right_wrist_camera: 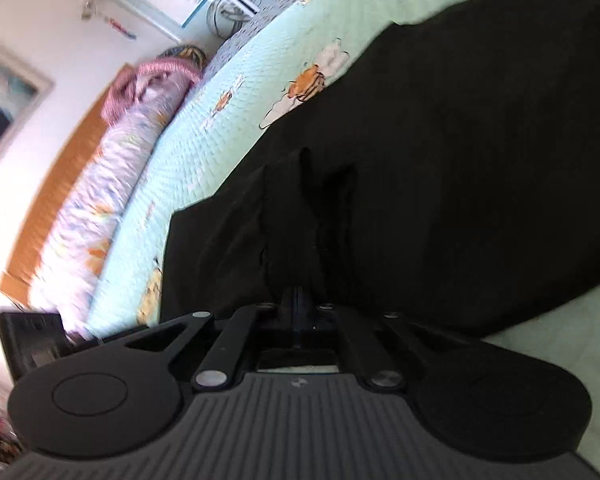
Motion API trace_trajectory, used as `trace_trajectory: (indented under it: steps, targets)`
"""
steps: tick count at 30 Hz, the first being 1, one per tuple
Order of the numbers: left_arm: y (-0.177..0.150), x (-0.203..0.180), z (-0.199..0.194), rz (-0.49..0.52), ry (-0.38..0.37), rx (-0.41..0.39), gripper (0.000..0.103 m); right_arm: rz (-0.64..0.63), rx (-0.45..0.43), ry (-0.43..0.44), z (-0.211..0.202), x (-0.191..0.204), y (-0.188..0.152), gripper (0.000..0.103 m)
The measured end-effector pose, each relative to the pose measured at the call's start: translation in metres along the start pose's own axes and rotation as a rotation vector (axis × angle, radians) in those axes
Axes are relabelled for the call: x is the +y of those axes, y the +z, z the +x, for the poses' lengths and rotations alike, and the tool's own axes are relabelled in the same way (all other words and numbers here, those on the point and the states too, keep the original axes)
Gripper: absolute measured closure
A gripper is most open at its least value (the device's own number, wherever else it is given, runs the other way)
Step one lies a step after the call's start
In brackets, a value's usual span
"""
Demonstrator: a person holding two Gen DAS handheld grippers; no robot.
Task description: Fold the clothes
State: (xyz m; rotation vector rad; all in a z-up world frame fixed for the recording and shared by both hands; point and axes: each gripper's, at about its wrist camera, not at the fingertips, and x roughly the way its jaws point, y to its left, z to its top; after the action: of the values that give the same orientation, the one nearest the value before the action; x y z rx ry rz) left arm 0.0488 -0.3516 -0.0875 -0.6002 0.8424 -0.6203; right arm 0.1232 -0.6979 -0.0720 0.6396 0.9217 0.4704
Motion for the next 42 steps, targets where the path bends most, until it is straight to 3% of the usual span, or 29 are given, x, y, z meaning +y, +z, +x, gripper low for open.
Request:
trace_trajectory:
  steps: [3, 7, 8, 10, 12, 17, 23, 27, 30, 33, 35, 36, 37, 42]
  targets:
    - [0.024, 0.000, 0.000, -0.020, -0.034, -0.059, 0.031, -0.001, -0.036, 0.089, 0.001, 0.006, 0.003, 0.092]
    - [0.050, 0.021, 0.028, -0.042, 0.036, -0.057, 0.031, 0.077, -0.051, 0.263, 0.033, 0.003, 0.018, 0.086]
    - [0.053, 0.034, 0.031, -0.090, 0.042, -0.055, 0.031, 0.096, -0.027, 0.271, 0.045, -0.005, 0.020, 0.086]
    - [0.053, 0.056, 0.034, -0.163, -0.010, -0.042, 0.035, 0.149, 0.052, 0.190, 0.067, -0.035, 0.017, 0.103]
    - [0.053, 0.072, 0.035, -0.201, -0.056, -0.028, 0.040, 0.187, 0.034, 0.261, 0.067, -0.053, 0.013, 0.103]
    - [0.056, 0.081, 0.030, -0.225, -0.083, -0.013, 0.044, 0.181, 0.054, 0.264, 0.057, -0.046, -0.003, 0.103]
    - [0.061, 0.058, 0.023, -0.189, -0.036, 0.003, 0.034, 0.213, 0.060, 0.235, 0.013, -0.041, -0.014, 0.102]
    - [0.062, 0.044, 0.014, -0.187, -0.083, -0.010, 0.031, 0.225, -0.011, 0.297, -0.009, -0.030, -0.006, 0.070]
    - [0.065, 0.041, 0.018, -0.186, -0.085, -0.026, 0.030, 0.253, -0.071, 0.363, -0.007, -0.019, 0.011, 0.066]
    - [0.068, 0.046, 0.030, -0.195, -0.016, -0.018, 0.030, 0.309, -0.084, 0.296, 0.013, -0.024, 0.023, 0.059]
    - [0.068, 0.049, 0.034, -0.207, 0.008, -0.016, 0.030, 0.350, -0.075, 0.218, 0.027, -0.035, 0.024, 0.064]
    - [0.067, 0.051, 0.033, -0.217, 0.002, -0.018, 0.030, 0.375, -0.068, 0.180, 0.033, -0.043, 0.022, 0.090]
    - [0.066, 0.053, 0.032, -0.226, -0.005, -0.020, 0.030, 0.413, -0.073, 0.177, 0.034, -0.051, 0.019, 0.103]
    - [0.065, 0.054, 0.022, -0.242, -0.003, -0.023, 0.030, 0.416, -0.100, 0.155, 0.029, -0.053, 0.013, 0.103]
